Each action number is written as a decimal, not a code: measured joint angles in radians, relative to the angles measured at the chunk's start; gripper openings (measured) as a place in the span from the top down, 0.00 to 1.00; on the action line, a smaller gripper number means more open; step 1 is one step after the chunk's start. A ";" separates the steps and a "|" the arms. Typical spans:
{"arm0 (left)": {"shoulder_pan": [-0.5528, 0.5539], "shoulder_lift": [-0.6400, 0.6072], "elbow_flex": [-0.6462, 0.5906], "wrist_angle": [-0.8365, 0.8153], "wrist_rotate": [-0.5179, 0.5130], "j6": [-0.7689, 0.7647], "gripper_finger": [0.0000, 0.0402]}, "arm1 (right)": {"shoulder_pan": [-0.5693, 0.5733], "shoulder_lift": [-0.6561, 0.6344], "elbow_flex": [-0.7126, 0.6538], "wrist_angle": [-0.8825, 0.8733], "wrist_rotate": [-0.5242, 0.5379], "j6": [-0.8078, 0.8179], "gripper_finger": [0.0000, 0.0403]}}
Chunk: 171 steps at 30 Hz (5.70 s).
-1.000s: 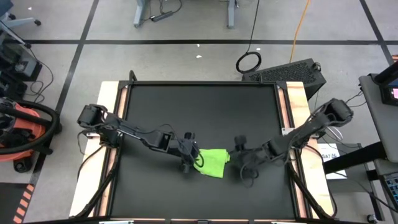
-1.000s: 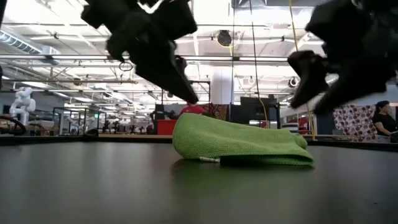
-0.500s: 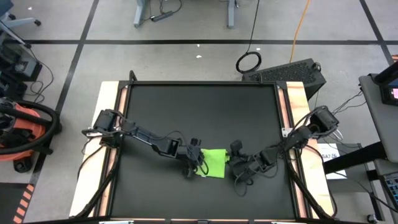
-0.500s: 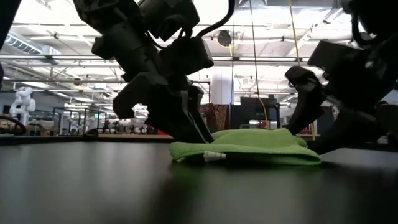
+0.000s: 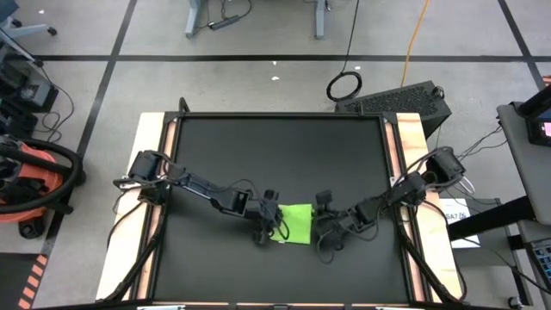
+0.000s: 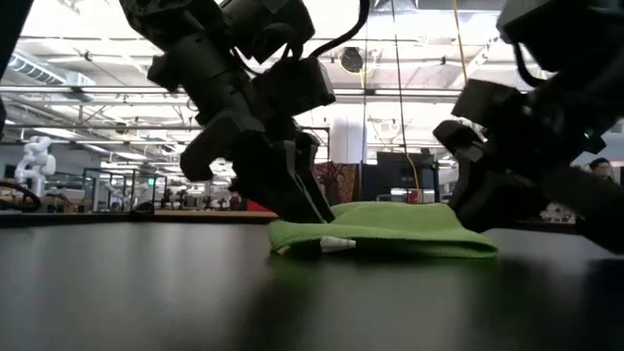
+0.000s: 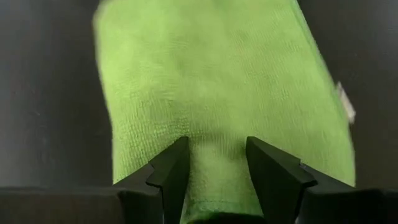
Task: Roll towel into tight, uniform cylinder
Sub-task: Roll the green towel
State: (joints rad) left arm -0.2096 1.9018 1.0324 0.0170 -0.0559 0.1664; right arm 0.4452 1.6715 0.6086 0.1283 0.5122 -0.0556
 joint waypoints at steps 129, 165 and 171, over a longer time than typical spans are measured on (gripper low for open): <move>0.079 0.063 0.138 -0.038 -0.131 0.180 0.59 | 0.030 -0.039 -0.076 0.073 0.060 0.175 0.96; 0.033 0.038 0.142 -0.314 -0.014 -0.057 0.59 | -0.197 -0.042 -0.246 0.554 -0.442 0.061 0.86; 0.018 0.032 0.165 -0.341 -0.014 -0.057 0.59 | -0.186 -0.061 -0.246 0.528 -0.443 0.075 0.65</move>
State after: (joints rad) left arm -0.1920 1.9342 1.1978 -0.3240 -0.0699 0.1097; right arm 0.2588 1.6109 0.3630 0.6567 0.0692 0.0197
